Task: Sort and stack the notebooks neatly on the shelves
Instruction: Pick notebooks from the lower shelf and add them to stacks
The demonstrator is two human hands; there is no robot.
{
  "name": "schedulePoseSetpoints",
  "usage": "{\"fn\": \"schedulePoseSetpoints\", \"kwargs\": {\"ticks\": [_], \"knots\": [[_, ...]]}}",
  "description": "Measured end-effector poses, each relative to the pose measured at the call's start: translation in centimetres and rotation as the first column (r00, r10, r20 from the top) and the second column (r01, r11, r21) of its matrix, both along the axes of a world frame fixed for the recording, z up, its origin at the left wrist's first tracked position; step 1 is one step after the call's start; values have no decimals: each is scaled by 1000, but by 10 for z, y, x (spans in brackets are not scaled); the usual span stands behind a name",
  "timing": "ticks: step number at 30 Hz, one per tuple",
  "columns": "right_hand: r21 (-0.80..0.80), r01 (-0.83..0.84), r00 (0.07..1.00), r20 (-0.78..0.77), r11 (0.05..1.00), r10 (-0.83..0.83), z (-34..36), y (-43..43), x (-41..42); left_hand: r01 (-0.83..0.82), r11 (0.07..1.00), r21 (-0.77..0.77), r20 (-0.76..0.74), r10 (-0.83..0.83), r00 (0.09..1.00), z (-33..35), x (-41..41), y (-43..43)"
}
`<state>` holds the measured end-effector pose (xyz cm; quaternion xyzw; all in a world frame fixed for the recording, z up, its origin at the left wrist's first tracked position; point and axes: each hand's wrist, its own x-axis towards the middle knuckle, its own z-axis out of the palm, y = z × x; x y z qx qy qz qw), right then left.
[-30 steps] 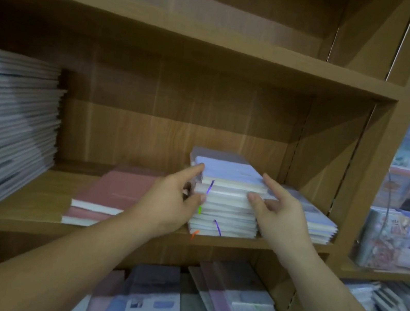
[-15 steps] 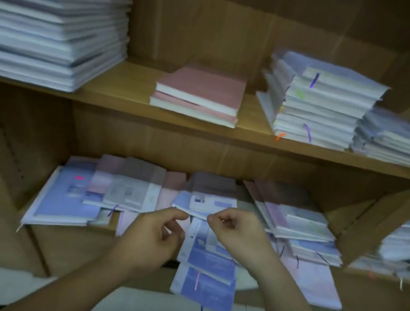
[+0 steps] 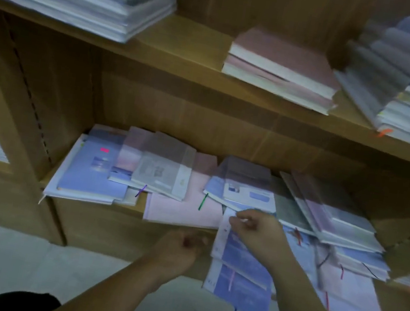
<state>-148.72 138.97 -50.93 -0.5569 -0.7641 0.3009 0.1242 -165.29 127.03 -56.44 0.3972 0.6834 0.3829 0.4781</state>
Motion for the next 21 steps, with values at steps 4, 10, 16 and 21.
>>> {"fn": "schedulePoseSetpoints", "kwargs": {"ticks": [4, 10, 16, 21], "knots": [[15, 113, 991, 64, 993, -114, -11, 11, 35, 53, 986, -159, 359, 8, 933, -13, 31, 9], [125, 68, 988, 128, 990, -84, -24, 12, 57, -87, 980, -178, 473, 163, 866, -11, 68, 41], [198, 86, 982, 151, 977, -117, -26, 9, 76, -267, 964, 12, 302, 251, 920, 9, 57, 34], [132, 181, 970, 139, 974, -199, -16, 6, 64, -336, 940, 55, 211, 318, 924, 25, 2, -1]]}}
